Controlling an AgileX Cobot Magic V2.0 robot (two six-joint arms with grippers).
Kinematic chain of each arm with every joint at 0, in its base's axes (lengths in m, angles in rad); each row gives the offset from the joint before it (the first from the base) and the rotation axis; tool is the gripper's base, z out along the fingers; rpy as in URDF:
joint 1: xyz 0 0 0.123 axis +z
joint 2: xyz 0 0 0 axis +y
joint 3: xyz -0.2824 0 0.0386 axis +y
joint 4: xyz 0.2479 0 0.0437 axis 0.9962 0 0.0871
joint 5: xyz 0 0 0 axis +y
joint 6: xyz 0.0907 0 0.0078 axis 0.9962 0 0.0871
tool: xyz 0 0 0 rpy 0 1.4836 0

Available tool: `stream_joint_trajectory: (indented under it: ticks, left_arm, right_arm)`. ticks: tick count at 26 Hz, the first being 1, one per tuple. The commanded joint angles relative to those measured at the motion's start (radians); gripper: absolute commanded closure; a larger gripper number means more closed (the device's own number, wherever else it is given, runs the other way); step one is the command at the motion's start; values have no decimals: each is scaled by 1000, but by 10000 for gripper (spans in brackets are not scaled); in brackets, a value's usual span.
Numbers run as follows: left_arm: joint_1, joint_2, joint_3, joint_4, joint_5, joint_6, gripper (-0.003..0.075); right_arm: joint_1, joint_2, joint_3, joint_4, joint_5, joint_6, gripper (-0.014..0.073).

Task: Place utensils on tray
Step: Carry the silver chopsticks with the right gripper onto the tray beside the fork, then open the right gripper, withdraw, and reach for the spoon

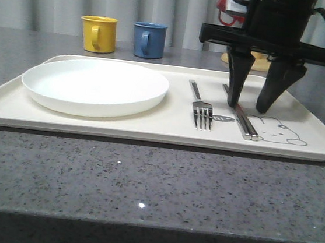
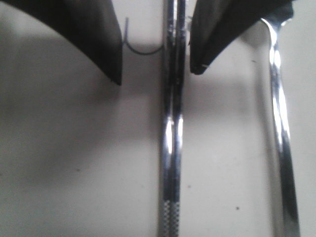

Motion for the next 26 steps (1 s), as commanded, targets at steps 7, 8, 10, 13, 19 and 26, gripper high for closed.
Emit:
stream_joint_trajectory:
  ticks: [7,8,10,13,19,26]
  left_arm:
    - [0,12,-26,-5,-92,-12,739]
    - [0,12,-26,-5,-92,-12,739]
    - [0,12,-26,-5,-92,-12,739]
    - [0,12,-26,-5,-92,-12,739]
    - [0,12,-26,-5,-92,-12,739]
    - [0,12,-26,-5,-92,-12,739]
  right_arm:
    - [-181,-158,-31,-116,77,-218,198]
    - [-213,-160,-31,-126,85,-244,198]
    - [-278,-159,-31,-143,101,-288,198]
    - [-365,-153,-31,-150,97,-333,198]
    - [-498,-112,-31,-147,80,-426,198]
    - [-576,-66,-31,-109,61,-503,198]
